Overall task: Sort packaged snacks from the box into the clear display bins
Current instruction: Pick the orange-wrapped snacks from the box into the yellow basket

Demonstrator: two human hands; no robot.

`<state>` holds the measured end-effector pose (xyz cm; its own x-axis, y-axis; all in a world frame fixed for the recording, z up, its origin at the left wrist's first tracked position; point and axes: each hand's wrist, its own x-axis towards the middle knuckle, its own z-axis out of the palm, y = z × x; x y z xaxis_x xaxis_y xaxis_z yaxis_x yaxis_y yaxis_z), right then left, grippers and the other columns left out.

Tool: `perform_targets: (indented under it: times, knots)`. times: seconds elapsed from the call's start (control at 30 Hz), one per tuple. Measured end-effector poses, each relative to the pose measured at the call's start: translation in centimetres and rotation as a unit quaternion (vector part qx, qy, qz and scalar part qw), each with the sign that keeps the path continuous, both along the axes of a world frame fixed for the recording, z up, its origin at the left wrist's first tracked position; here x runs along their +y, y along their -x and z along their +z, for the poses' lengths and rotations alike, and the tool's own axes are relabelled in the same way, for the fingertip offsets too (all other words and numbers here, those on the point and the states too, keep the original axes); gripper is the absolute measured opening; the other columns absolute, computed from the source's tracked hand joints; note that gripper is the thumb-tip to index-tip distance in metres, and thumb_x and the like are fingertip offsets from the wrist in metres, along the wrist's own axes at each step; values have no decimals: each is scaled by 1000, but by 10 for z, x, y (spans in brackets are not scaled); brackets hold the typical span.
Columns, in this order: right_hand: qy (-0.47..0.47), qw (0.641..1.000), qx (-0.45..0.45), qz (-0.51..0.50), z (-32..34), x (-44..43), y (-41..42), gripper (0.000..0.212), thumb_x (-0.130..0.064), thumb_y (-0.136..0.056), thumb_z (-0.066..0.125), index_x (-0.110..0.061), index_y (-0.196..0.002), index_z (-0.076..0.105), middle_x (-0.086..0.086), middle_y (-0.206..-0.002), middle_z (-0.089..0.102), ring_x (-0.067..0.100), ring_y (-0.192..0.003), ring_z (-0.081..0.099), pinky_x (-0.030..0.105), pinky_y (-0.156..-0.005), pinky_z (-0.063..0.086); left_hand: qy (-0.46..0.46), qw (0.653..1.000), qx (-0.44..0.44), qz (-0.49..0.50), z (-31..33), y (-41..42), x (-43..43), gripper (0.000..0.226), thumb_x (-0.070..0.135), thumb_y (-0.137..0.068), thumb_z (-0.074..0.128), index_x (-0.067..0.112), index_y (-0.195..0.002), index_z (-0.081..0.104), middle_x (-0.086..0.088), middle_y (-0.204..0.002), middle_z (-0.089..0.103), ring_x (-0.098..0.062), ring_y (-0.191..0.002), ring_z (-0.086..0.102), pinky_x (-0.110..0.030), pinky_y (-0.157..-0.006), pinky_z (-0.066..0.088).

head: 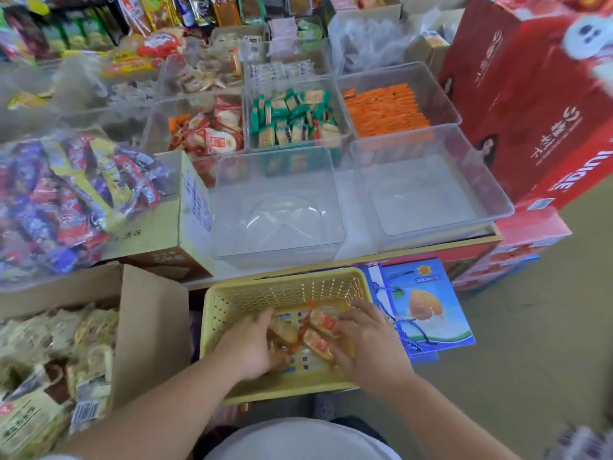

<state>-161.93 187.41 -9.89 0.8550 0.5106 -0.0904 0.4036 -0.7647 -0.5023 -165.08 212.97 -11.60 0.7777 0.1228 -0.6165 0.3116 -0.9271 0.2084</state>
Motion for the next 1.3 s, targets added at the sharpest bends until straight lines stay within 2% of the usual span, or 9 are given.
perform_targets:
  times: [0.1, 0.2, 0.3, 0.43, 0.63, 0.8, 1.0, 1.13, 1.3]
  knots:
    - [37, 999, 17, -30, 2, 9, -4, 34, -61, -87, 61, -32, -101, 74, -20, -119, 64, 18, -141, 37, 48, -116, 27, 18, 997, -72, -23, 22, 7, 0, 102, 69, -81, 67, 37, -162, 13, 1, -163, 34, -25, -146, 38, -46, -118, 35]
    - [65, 997, 4, -53, 11, 31, -4, 28, -58, -85, 64, -37, -102, 72, -19, -118, 64, 24, -146, 31, 55, -120, 12, 80, 984, -160, -10, 54, 31, 12, 76, 62, -88, 63, 35, -154, 38, 11, -156, 39, -15, -143, 36, -31, -118, 28]
    - [-25, 998, -41, -28, 22, 74, 4, 23, -53, -79, 67, -33, -88, 74, -14, -103, 69, 30, -130, 48, 61, -108, 34, 69, 966, -250, 4, 85, 69, 42, 61, 56, -89, 59, 29, -143, 55, 9, -146, 49, -10, -136, 38, -20, -111, 22]
    - [-97, 991, -20, 86, 38, 153, 26, 18, -47, -79, 72, -31, -86, 74, -14, -99, 69, 30, -113, 61, 50, -91, 49, -9, 934, -343, 101, 107, 134, 109, 46, 49, -88, 62, 19, -123, 70, 2, -125, 62, -15, -119, 53, -29, -101, 38]
    - [-145, 958, 17, 246, 59, 262, 77, 30, -53, -82, 62, -31, -99, 73, -18, -113, 62, 12, -117, 52, 25, -100, 37, -129, 920, -255, 269, 95, 238, 245, 63, 58, -86, 70, 22, -137, 61, -8, -134, 60, -31, -124, 54, -44, -98, 47]
    - [-103, 950, 115, 270, 66, 346, 117, 40, -61, -87, 61, -39, -121, 63, -31, -124, 46, -8, -123, 41, 17, -102, 41, -93, 935, -167, 299, 61, 292, 333, 84, 76, -80, 65, 36, -151, 42, -5, -156, 42, -30, -142, 40, -44, -115, 36]
    - [25, 960, 172, 217, 48, 458, 144, 73, -58, -84, 70, -34, -147, 42, -8, -142, 52, 12, -126, 52, 28, -102, 43, 58, 954, -101, 277, 34, 307, 354, 103, 75, -82, 60, 41, -162, 6, 0, -172, 7, -30, -156, 14, -47, -124, 20]
    - [82, 964, 179, 180, 27, 492, 159, 84, -58, -80, 72, -35, -153, 35, 1, -156, 35, 24, -136, 45, 39, -110, 42, 113, 935, -156, 297, 40, 302, 357, 100, 73, -82, 65, 51, -157, 2, 7, -172, 0, -22, -157, 11, -46, -123, 23]
    - [116, 953, 180, 216, 18, 484, 192, 71, -49, -73, 76, -39, -138, 46, -4, -140, 33, 20, -118, 53, 31, -96, 50, 132, 923, -214, 292, 45, 287, 377, 97, 70, -83, 65, 47, -158, 8, 10, -171, 7, -19, -155, 15, -45, -124, 26]
